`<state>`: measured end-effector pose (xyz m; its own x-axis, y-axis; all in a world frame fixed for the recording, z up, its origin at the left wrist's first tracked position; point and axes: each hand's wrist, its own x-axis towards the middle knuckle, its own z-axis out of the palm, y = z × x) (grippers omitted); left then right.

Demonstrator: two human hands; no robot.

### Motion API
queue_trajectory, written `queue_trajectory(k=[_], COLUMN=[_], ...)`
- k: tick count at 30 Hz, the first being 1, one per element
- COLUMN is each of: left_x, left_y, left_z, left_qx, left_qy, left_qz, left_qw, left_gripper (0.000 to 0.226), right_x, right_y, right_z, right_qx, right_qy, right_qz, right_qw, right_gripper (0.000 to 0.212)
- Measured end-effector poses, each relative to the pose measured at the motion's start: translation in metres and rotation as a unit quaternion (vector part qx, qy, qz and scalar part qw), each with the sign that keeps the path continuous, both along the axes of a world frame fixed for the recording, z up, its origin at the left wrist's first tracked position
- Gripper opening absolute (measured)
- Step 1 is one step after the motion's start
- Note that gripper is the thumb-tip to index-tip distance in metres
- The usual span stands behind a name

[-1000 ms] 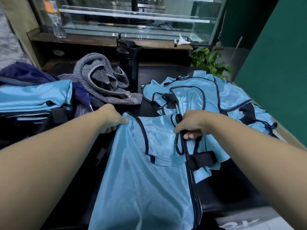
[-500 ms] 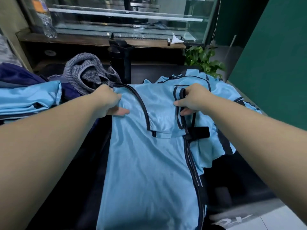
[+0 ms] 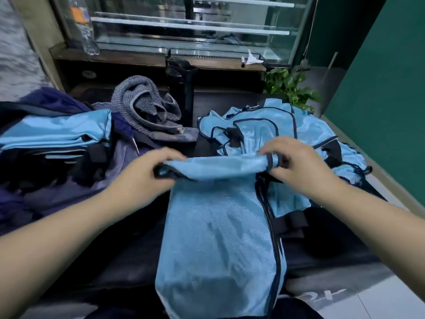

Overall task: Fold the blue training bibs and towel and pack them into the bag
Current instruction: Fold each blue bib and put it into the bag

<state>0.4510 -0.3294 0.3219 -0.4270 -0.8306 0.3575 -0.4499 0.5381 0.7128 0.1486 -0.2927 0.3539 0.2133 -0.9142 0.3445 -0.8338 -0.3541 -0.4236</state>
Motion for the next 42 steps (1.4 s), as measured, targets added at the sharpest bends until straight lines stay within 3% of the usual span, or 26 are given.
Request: queue_trajectory(k=[3,6,8,10,13,17,20,23,27,29,33,37,39,42], left_x=[0.018,0.021,0.014,-0.002,-0.030,-0.060,-0.069,-0.063,-0.047,-0.045,-0.049,-0.054,-0.057,-0.068], left_y=[0.026,0.045,0.050,0.057,0.066,0.076,0.078,0.075,0.064,0.063,0.057,0.055,0.051,0.043], left_z=[-0.027,-0.047,-0.043,-0.026,-0.025,-0.042,-0.046,-0.048,-0.057,-0.053,-0.057,-0.049,-0.036,-0.031], left_qx=[-0.017,-0.069,-0.129,-0.115,-0.014,-0.026,-0.074,-0.091,-0.141,-0.151,-0.124,-0.023,0.023,0.030], left_qy=[-0.196,-0.290,-0.351,-0.408,-0.410,-0.381,-0.351,-0.320,-0.289,-0.297,-0.315,-0.361,-0.315,-0.290], left_qz=[-0.058,-0.100,-0.070,-0.046,-0.100,-0.130,-0.120,-0.138,-0.146,-0.139,-0.153,-0.166,-0.150,-0.105], left_qw=[0.979,0.949,0.925,0.905,0.907,0.915,0.926,0.933,0.936,0.933,0.929,0.917,0.937,0.951], left_gripper=[0.042,0.040,0.039,0.058,0.066,0.052,0.047,0.046,0.058,0.040,0.041,0.041,0.038,0.034], right_x=[-0.001,-0.006,-0.011,-0.014,-0.013,-0.003,0.004,0.002,-0.004,-0.008,-0.014,-0.007,0.003,0.012], right_y=[0.032,0.053,0.061,0.067,0.076,0.081,0.078,0.075,0.070,0.066,0.063,0.061,0.052,0.030], right_z=[-0.011,-0.024,-0.030,-0.031,-0.031,-0.035,-0.041,-0.043,-0.041,-0.040,-0.034,-0.030,-0.028,-0.022], right_qx=[0.062,0.117,0.122,0.119,0.120,0.021,-0.030,-0.063,-0.086,-0.074,-0.013,0.082,0.048,0.013], right_qy=[0.071,0.197,0.195,0.165,0.167,0.307,0.355,0.336,0.294,0.278,0.294,0.232,0.167,0.128], right_qz=[0.069,0.067,0.051,0.030,0.014,0.072,0.120,0.145,0.146,0.146,0.137,0.130,0.076,-0.105], right_qw=[0.993,0.971,0.972,0.979,0.978,0.949,0.927,0.928,0.940,0.947,0.946,0.960,0.982,0.986], right_gripper=[0.036,0.037,0.044,0.047,0.054,0.076,0.053,0.033,0.028,0.028,0.017,0.049,0.038,0.008])
